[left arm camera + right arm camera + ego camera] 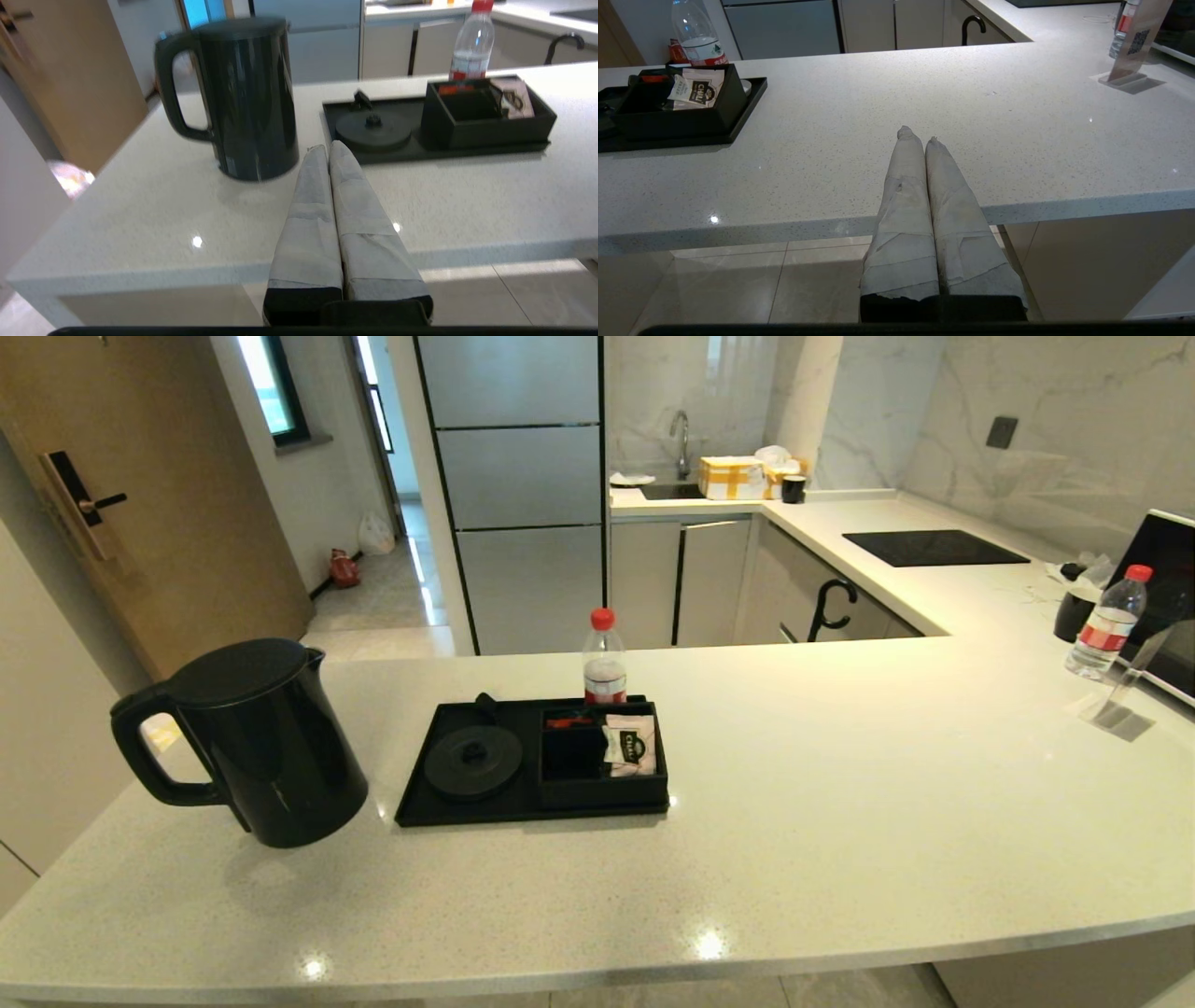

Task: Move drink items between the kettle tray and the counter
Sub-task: Return the kettle to its original position

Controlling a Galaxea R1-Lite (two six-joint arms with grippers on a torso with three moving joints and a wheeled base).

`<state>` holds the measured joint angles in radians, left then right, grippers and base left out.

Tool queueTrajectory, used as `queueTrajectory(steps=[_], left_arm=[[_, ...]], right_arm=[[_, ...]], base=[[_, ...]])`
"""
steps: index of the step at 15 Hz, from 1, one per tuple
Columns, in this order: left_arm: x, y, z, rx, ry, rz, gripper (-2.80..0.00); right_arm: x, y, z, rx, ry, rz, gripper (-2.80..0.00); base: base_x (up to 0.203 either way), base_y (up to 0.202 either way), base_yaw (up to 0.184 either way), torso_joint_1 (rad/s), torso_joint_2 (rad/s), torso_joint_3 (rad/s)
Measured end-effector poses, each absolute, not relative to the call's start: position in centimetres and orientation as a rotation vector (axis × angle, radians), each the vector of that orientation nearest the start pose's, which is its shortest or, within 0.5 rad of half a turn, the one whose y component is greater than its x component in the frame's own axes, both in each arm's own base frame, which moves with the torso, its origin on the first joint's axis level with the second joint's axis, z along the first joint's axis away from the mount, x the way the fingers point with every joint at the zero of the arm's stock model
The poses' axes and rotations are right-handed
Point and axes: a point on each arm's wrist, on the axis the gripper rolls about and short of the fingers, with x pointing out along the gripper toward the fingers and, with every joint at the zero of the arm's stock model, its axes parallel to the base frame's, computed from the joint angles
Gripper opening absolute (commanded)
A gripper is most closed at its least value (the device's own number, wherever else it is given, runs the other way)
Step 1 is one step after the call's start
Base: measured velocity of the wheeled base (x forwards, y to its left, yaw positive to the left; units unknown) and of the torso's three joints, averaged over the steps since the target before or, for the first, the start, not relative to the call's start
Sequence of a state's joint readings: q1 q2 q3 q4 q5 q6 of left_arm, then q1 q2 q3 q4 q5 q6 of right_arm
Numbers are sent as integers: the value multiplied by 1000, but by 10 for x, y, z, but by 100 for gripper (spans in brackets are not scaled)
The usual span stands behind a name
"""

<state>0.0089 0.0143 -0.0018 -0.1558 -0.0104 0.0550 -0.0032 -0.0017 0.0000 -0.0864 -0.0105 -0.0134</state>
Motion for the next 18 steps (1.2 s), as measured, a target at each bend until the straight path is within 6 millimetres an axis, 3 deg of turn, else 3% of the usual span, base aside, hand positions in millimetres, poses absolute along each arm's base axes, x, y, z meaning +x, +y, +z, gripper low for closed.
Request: queueTrajectory(steps=[2, 5, 7, 9, 11, 18], left_arm=[[-23, 0, 113, 21, -142, 1, -280], [-19, 0, 171, -47, -141, 51, -280], [-11, 2, 192, -3, -45, 214, -280], [1, 6, 195, 109, 145, 437, -280], [20, 13, 196, 93, 227, 575, -280], [87, 33, 172, 26, 300, 685, -280]], right_arm=[[-23, 0, 84, -13, -88, -15, -280], [-23, 0, 84, -13, -88, -15, -280], [-23, 0, 84, -13, -88, -15, -280], [-23, 0, 84, -13, -88, -14, -280], [-23, 0, 84, -13, -88, -14, -280], [-23, 0, 84, -13, -88, -15, -280]], base=[[0, 0, 0, 0, 0, 0], [0, 0, 0, 0, 0, 0], [0, 0, 0, 0, 0, 0], [0, 0, 0, 0, 0, 0], [0, 0, 0, 0, 0, 0], [0, 0, 0, 0, 0, 0]])
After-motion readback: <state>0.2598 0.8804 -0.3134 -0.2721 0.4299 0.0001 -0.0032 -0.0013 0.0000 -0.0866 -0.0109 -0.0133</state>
